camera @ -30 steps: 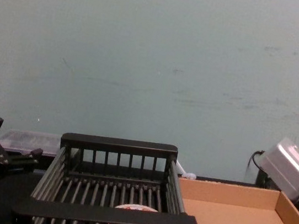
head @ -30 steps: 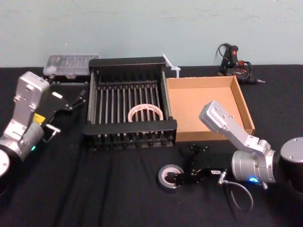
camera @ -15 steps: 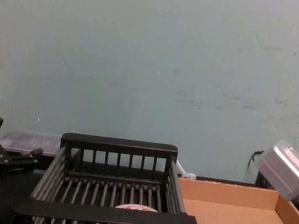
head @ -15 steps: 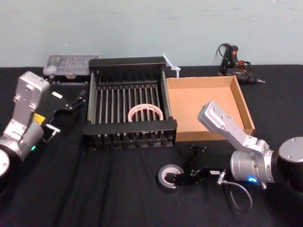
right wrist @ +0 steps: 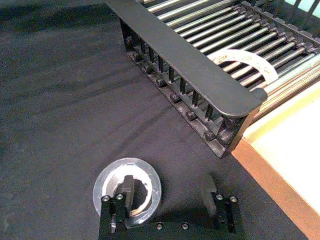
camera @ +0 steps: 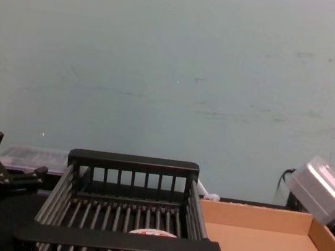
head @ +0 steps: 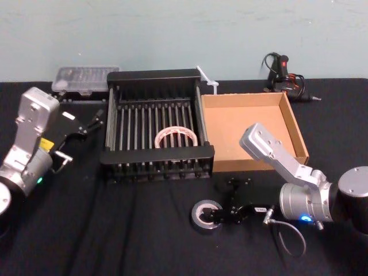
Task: Pick up the white tape and place it into the black box , Pick up the silver tape and place it into the brown box.
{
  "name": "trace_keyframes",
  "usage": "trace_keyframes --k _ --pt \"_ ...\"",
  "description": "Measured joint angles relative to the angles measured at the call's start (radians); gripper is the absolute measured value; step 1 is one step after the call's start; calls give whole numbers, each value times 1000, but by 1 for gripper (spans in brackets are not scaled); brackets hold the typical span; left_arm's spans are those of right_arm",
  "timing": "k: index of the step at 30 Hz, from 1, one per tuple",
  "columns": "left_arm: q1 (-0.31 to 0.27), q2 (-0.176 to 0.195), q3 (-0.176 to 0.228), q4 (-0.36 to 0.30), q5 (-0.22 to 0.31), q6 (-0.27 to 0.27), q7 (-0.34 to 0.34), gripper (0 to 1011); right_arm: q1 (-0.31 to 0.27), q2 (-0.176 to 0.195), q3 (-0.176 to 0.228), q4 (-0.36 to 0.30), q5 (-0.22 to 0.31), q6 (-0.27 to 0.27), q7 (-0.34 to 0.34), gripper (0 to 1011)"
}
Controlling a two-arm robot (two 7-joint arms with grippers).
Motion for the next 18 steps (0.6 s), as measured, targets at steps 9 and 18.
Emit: trace_keyframes --k 9,18 --pt "0 0 0 0 0 0 0 1001 0 0 0 -1 1 0 -1 625" --pt "0 0 0 0 0 0 0 1001 0 0 0 -1 1 0 -1 319"
